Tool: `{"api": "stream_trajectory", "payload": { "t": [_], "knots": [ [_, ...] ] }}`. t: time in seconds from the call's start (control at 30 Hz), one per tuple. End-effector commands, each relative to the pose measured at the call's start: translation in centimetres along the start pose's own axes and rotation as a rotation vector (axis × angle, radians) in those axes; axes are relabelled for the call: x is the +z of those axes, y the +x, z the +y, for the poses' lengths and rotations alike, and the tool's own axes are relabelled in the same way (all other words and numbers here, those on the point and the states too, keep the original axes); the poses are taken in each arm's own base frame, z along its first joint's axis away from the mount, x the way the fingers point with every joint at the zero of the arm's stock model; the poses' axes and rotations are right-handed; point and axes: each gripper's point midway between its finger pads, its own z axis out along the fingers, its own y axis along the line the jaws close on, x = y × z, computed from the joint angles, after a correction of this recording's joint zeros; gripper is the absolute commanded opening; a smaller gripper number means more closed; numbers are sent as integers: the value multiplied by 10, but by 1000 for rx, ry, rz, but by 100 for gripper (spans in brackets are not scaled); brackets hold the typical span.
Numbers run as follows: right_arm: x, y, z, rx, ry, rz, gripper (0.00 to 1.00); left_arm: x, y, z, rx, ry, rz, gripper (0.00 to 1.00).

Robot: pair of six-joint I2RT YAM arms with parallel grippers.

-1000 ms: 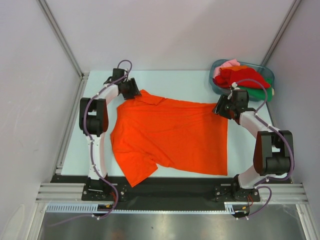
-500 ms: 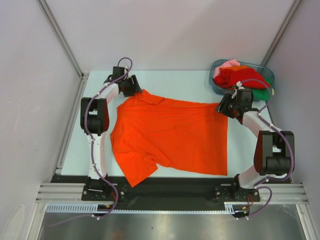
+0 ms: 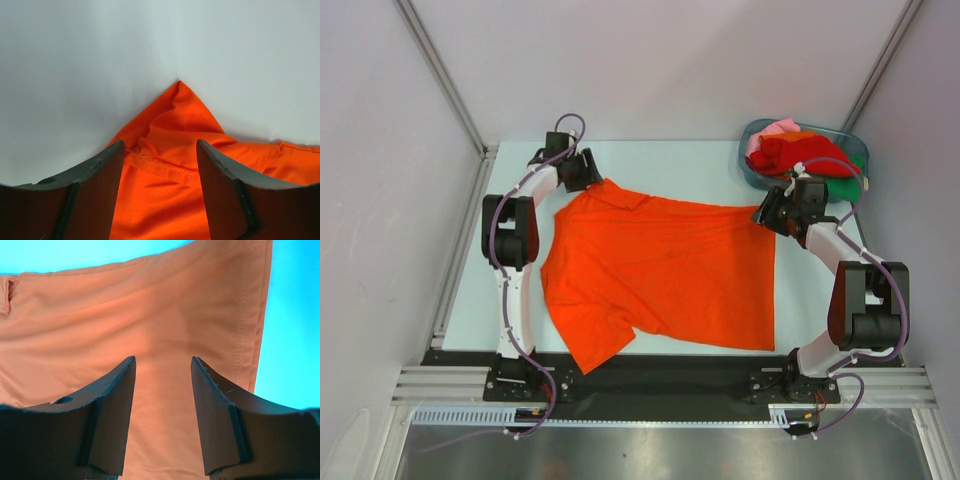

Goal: Fold and stack the t-shirts
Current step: Flatten the tshirt out

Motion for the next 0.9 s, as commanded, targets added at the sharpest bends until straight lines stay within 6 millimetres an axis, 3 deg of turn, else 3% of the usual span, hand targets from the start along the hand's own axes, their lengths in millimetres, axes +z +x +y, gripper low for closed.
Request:
{"api": "stream_trajectory", "payload": {
  "t": [0.0, 0.2, 0.37, 0.57, 0.63, 0.77, 0.87],
  "knots": [
    [0, -14, -1, -11, 1, -49, 53, -15, -20, -5, 53, 0, -57, 66],
    [-3, -22, 2, -9, -11, -67, 53, -3, -13, -9, 34, 37, -1, 65],
    [-6, -23, 0, -9, -12, -70, 53, -9, -11, -15, 31, 58, -5, 59],
    [-5, -21, 0, -4, -15, -62, 53, -18, -15, -21, 19, 76, -16, 36],
    [-4, -21, -1, -2, -13, -63, 53, -18, -15, -20, 12, 72, -18, 36],
    [-4, -21, -3, 7, -5, -62, 53, -15, -11, -20, -2, 78, -3, 47],
    [-4, -24, -9, 15, 18, -69, 53, -13, -4, -14, -16, 54, 18, 49]
  ]
}}
